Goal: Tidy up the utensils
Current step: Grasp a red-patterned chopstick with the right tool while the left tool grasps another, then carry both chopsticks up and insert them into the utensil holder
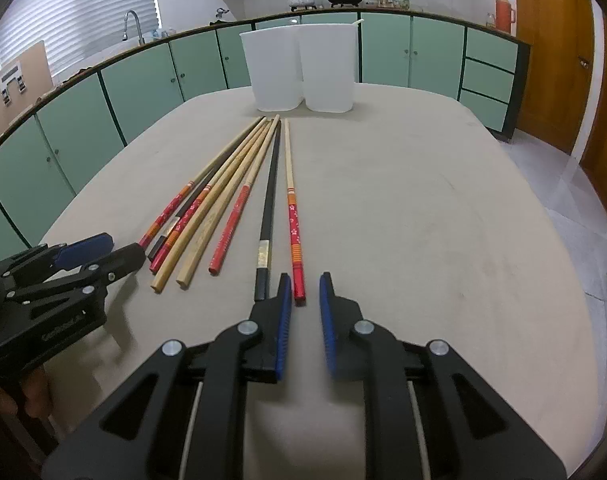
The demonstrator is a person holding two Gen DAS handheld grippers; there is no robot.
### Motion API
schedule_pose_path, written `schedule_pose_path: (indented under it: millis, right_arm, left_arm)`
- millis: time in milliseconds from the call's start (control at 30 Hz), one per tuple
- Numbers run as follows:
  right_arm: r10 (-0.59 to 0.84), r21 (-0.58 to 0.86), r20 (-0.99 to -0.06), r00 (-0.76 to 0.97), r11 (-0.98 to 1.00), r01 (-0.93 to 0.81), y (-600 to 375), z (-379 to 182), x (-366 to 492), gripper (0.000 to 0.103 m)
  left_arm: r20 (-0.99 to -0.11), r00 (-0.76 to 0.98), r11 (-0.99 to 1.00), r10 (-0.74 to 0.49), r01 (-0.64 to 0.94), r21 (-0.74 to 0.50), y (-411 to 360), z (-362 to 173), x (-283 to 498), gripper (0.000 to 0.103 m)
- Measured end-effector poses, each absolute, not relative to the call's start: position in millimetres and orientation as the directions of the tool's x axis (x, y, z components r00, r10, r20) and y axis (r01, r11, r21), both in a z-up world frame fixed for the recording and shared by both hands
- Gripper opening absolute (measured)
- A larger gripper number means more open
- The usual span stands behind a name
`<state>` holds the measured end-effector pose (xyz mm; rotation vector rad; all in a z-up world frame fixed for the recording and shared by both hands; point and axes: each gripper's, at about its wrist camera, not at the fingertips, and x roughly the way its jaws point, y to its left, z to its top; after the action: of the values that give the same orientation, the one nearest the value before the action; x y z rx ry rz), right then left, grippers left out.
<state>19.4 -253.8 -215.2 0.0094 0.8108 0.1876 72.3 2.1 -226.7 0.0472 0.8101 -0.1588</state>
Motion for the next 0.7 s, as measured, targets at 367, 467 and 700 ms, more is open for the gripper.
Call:
schedule_pose_path:
  millis: [367, 467, 700]
  right_arm:
    - [0.179, 0.083, -0.711, 0.68, 0.982, -0.172, -253.5, -216.2, 19.7, 0.005]
    - [0.191, 0.102, -0.708, 0.68, 0.98, -0.17, -256.4, -212.5, 20.4, 0.005]
    - [0.199, 0.111, -0.674, 0.712, 0.979, -0.169, -263.8, -181.0, 18.7, 0.005]
  left_arm:
    - [-0.711, 0.69, 0.982, -0.136, 0.19, -0.004, -9.8, -226.4, 77.8, 0.006]
    - [-0.71, 0.688, 0.982, -0.147, 0.188, -0.021, -6.5, -222.6, 78.2, 0.005]
    - [-0.648, 0.747, 0.98, -0.149, 0.199, 0.004, -5.6, -187.9, 68.4, 0.005]
